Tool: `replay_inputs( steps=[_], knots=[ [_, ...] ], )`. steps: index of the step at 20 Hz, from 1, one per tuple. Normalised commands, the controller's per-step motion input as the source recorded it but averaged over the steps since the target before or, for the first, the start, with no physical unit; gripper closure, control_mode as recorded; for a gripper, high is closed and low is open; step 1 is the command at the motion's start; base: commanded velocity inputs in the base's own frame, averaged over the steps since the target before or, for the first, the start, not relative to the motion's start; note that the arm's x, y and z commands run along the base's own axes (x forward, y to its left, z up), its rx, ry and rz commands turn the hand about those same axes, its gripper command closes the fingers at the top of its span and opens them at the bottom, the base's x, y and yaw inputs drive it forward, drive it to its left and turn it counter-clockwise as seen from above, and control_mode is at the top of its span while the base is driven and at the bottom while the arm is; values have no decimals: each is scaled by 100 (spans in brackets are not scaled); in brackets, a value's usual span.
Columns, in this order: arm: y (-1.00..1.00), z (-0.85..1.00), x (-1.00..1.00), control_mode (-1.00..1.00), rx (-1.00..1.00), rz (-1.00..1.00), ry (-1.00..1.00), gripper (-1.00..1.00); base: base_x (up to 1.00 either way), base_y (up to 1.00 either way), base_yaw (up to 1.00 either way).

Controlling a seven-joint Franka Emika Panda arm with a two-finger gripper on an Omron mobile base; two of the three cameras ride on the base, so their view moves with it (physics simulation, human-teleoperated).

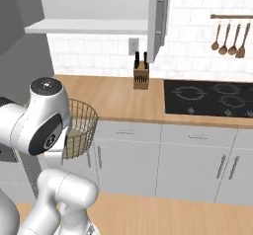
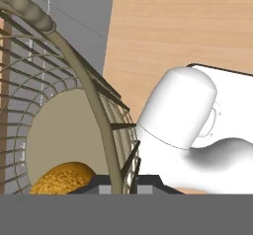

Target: Open the cabinet, pick up the bread from the cabinet and place it in the basket. Then move the basket to the dining counter.

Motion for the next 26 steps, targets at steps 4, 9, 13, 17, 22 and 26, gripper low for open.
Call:
replay_inputs(
  steps=[4,9,13,17,22,26],
  knots=[
    [0,0,0,100,0,0,0,100,-34,-49,-69],
    [0,0,0,100,0,0,0,100,0,-21,-93],
    [0,0,0,100,0,0,0,100,0,-6,-97],
    [0,0,0,100,0,0,0,100,0,-4,-97],
    [0,0,0,100,0,0,0,100,0,-1,-98],
    [0,0,0,100,0,0,0,100,-1,0,-98]
  ],
)
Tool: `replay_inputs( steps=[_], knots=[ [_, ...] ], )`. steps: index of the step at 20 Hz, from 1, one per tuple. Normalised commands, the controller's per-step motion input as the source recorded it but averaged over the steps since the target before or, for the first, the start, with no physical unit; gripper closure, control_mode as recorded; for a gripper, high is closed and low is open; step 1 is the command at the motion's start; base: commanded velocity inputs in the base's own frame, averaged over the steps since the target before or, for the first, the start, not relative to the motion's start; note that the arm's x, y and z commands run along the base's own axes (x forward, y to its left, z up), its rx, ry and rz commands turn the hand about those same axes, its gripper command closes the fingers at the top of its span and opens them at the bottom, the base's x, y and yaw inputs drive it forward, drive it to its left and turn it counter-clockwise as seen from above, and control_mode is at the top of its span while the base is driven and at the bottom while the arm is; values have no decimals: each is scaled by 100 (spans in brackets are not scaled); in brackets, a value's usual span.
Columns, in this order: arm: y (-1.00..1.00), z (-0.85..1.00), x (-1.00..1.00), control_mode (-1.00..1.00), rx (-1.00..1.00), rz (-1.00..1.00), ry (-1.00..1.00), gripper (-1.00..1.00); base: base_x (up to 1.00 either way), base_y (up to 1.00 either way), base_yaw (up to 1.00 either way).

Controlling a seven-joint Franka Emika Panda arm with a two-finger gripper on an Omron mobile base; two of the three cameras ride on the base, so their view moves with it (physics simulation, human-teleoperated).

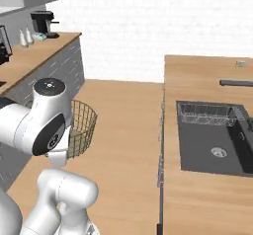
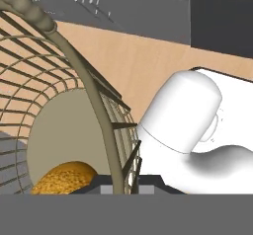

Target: Open the cabinet, pick up the bread from the cabinet and place it in the basket. Then move the basket to the dining counter.

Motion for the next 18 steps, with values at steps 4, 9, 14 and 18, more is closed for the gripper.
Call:
replay_inputs(
  steps=[4,9,14,18],
  knots=[
    [0,0,0,100,0,0,0,100,-29,0,-93],
    [0,0,0,100,0,0,0,100,-12,0,-95],
    [0,0,0,100,0,0,0,100,0,0,-97],
    [0,0,0,100,0,0,0,100,0,0,-97]
  ],
)
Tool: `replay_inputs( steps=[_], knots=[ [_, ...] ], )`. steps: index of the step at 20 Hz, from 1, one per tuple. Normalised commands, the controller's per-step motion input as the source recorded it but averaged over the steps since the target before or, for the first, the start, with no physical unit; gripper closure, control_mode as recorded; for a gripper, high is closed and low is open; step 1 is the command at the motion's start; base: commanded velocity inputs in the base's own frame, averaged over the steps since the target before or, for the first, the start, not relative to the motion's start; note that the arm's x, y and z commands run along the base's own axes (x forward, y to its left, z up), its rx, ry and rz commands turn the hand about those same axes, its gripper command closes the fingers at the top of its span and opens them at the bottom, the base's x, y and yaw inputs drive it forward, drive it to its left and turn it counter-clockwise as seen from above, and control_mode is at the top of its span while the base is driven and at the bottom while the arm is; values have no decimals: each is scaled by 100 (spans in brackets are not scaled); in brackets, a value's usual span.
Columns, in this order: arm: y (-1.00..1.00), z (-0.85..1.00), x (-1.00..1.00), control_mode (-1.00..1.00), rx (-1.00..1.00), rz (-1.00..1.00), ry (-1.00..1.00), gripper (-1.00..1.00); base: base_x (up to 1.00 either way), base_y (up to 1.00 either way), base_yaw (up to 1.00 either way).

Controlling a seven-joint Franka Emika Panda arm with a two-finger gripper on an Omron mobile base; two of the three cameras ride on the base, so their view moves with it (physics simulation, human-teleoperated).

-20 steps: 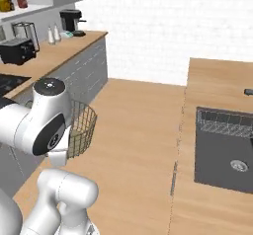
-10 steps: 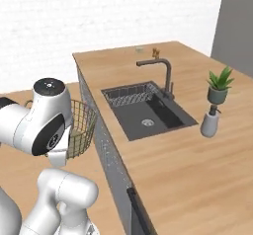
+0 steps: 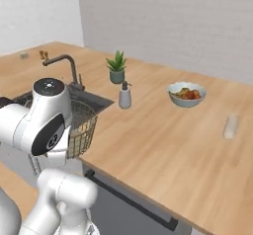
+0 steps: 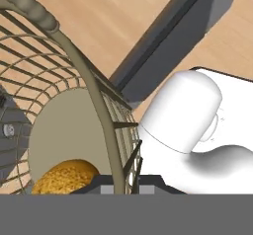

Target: Open the cabinet, pick up the bread from the cabinet and place it in the basket. Then move the basket to the dining counter.

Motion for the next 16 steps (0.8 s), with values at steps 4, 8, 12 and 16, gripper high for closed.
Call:
replay_inputs(
  steps=[4,8,12,16],
  knots=[
    [0,0,0,100,0,0,0,100,0,0,-94],
    [0,0,0,100,0,0,0,100,1,16,-64],
    [0,0,0,100,0,0,0,100,14,29,-31],
    [0,0,0,100,0,0,0,100,22,18,-13]
  ],
)
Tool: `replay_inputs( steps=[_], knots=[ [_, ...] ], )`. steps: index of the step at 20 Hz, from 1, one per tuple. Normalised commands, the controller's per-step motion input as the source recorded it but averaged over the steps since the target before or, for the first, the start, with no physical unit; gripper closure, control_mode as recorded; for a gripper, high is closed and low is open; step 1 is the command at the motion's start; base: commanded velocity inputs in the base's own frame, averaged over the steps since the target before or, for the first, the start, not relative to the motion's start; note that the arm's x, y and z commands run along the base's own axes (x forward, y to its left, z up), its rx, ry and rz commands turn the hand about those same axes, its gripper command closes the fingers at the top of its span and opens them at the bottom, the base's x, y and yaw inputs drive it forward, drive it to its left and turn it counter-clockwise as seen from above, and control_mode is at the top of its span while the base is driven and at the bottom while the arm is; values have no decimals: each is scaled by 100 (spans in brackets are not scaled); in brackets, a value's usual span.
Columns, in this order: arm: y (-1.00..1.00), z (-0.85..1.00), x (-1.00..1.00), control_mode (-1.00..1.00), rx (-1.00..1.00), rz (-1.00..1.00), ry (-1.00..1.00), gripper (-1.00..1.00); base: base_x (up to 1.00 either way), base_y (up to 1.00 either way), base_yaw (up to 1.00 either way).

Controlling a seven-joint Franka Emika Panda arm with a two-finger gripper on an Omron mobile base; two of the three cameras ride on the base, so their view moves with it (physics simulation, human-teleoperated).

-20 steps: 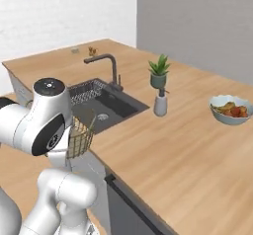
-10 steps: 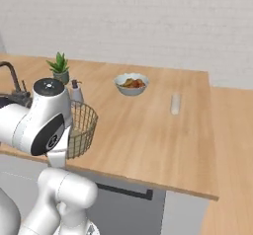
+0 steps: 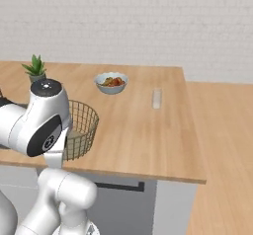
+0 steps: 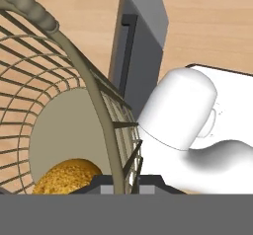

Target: Open the cabinet, pick up the bread from the cabinet and place it in the basket. Then move the basket to the dining counter.

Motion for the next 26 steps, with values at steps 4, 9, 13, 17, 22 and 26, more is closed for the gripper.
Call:
replay_inputs(
  steps=[4,9,13,17,22,26],
  knots=[
    [0,0,0,100,0,0,0,100,32,22,-14],
    [0,0,0,100,0,0,0,100,33,17,-11],
    [5,0,38,-100,0,-4,0,100,0,0,0],
    [0,0,56,-100,0,0,0,100,0,0,0],
    [-1,-4,87,-100,0,0,0,100,0,0,0],
    [-3,-34,100,-100,0,2,0,100,0,0,0]
  ],
)
